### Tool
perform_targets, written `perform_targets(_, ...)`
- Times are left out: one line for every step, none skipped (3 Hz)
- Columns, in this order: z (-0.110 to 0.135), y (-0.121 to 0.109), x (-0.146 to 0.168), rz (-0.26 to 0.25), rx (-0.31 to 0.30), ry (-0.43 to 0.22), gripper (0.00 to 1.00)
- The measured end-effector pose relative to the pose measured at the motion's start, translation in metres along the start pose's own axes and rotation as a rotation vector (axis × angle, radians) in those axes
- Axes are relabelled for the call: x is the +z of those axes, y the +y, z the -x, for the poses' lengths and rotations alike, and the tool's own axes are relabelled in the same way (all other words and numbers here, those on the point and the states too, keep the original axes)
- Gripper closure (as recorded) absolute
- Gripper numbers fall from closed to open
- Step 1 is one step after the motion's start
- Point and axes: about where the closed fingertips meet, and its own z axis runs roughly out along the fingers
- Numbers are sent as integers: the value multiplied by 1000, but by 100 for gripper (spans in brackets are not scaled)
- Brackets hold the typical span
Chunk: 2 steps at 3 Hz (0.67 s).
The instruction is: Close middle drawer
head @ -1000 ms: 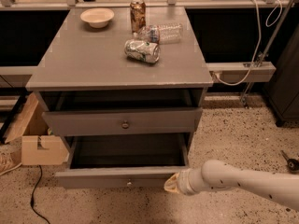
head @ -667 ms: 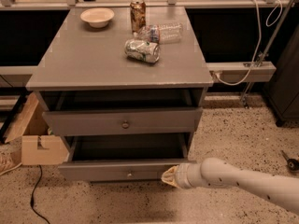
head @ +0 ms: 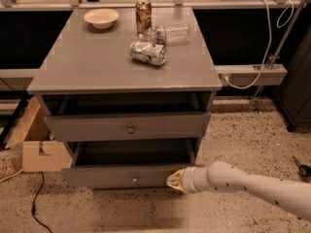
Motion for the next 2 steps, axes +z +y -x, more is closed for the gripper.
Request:
perform_targets(3, -23, 11, -18, -54, -28, 100)
perform_targets(3, -23, 11, -18, -54, -28, 100)
